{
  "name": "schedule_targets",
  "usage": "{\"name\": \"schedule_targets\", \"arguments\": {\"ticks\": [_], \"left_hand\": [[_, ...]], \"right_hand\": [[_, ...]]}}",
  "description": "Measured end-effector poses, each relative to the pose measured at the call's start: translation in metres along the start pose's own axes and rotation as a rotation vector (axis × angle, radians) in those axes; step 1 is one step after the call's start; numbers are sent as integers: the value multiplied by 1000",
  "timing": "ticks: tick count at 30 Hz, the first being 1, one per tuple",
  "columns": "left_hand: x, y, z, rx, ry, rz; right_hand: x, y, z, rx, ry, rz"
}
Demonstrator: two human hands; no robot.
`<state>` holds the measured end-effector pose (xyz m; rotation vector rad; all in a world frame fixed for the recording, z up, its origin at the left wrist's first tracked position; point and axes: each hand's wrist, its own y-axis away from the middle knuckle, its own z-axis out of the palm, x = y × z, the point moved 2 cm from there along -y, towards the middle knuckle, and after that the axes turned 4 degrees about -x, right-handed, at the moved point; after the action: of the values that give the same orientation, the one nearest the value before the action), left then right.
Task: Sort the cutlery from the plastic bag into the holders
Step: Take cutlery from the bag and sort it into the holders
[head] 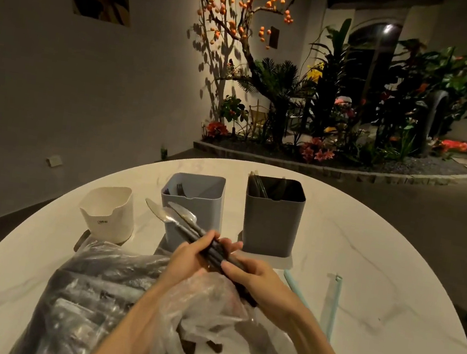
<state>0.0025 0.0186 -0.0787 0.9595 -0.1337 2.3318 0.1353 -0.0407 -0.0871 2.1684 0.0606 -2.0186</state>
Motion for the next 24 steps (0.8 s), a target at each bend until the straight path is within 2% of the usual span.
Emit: {"name": "schedule_targets", "arguments": {"ticks": [3, 8, 13, 15, 20, 24], "left_hand": [[1, -3, -1, 9, -58, 62], [-3, -8, 0, 20, -61, 67], [0, -5, -5, 70, 100, 110], [5, -6, -7, 93, 178, 152], [7, -11, -17, 94, 170, 183], [6, -8, -14, 3, 67, 218]], "right_hand": [[1, 0, -5, 38, -7, -26], [8, -2, -10, 50, -80, 27], [11, 1, -17, 18, -159, 90], [11, 6, -24, 30, -116, 148], [6, 16, -33, 97, 160, 218], [5, 22, -37, 167, 236, 179]]}}
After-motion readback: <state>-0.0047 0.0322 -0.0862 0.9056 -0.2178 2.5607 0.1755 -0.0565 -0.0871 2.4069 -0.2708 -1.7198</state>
